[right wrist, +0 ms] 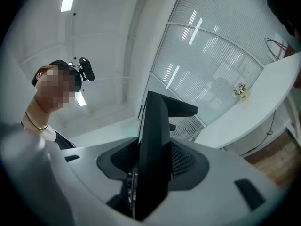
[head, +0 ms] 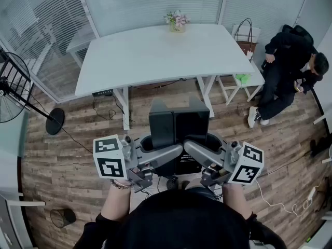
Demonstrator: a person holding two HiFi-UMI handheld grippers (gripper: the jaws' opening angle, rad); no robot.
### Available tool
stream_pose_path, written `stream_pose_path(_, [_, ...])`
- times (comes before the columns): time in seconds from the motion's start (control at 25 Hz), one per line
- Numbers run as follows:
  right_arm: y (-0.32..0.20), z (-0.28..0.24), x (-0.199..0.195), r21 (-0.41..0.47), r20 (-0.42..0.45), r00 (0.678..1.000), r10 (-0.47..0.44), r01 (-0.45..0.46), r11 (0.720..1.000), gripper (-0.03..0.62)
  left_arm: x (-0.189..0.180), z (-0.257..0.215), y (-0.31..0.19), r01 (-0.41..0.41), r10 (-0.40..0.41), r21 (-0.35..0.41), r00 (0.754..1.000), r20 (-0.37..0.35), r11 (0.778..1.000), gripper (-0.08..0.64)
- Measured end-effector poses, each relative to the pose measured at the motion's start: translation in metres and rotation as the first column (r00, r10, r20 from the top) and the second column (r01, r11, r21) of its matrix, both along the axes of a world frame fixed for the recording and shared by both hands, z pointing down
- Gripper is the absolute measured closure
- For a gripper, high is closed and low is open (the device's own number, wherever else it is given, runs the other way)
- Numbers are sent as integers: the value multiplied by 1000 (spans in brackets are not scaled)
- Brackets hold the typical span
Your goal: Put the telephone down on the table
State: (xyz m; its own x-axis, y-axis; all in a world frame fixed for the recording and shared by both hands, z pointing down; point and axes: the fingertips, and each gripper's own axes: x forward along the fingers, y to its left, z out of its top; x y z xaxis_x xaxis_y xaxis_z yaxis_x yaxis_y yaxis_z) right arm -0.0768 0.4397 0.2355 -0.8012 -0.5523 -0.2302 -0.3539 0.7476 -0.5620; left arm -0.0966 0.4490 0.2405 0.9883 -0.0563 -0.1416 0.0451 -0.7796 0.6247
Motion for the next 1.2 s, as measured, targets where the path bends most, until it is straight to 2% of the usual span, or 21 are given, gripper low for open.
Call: stream_pose_path(1.2, [-1,7,-3,-13,-6,1000,3,-3,1000,400,-3,7,-2,-7,7,20,1000,1,1000,383])
